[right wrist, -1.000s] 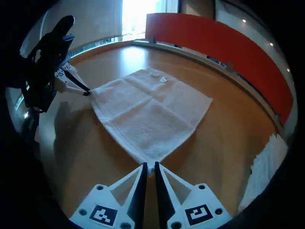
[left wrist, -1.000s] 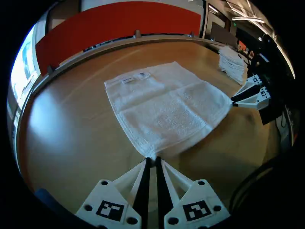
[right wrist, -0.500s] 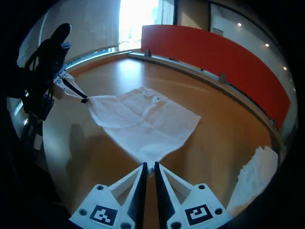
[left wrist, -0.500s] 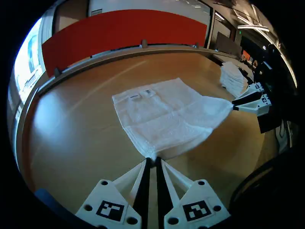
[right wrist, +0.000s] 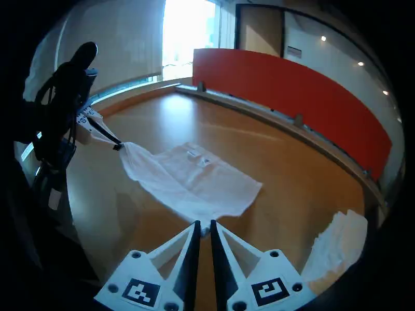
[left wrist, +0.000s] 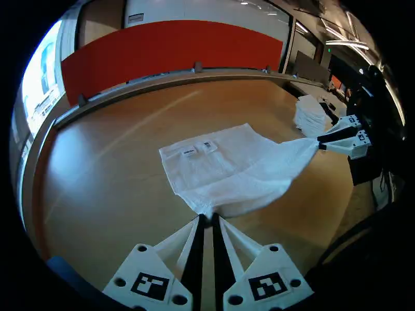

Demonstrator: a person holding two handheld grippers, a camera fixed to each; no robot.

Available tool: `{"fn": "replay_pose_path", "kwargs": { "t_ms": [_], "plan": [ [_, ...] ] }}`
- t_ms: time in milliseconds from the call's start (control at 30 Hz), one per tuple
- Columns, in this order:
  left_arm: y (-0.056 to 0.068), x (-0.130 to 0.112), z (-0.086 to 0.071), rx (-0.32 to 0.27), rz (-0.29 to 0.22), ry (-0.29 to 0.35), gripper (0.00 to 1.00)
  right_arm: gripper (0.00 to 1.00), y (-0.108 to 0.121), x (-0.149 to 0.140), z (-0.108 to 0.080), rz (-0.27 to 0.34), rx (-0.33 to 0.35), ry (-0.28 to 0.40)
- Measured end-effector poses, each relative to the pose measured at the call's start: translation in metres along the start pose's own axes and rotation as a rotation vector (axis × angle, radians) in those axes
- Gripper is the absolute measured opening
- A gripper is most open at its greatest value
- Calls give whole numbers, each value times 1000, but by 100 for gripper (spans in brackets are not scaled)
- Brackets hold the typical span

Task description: Fold towel

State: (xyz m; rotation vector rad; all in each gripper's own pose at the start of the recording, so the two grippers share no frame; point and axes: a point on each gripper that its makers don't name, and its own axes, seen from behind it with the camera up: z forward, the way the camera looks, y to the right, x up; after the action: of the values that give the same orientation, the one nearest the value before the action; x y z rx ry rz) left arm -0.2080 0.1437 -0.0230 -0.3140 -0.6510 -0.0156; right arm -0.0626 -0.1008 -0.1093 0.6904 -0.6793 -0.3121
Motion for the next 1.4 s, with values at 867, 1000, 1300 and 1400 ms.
{"fn": "replay_pose_path", "kwargs": {
  "t_ms": [867, 1000, 1300, 1400],
  "plan": [
    [22, -1, -21, -28, -40, -3, 11, 13, -10, 4, -21, 11, 30, 3],
    [22, -1, -22, -29, -41, -4, 11, 13, -9, 4, -21, 5, 29, 1],
    [19, 1, -21, -27, -45, -5, 11, 13, -7, 7, -19, 5, 32, 0],
    [17, 3, -19, -25, -51, -4, 11, 13, -5, 9, -17, 5, 31, 0]
  ]
}}
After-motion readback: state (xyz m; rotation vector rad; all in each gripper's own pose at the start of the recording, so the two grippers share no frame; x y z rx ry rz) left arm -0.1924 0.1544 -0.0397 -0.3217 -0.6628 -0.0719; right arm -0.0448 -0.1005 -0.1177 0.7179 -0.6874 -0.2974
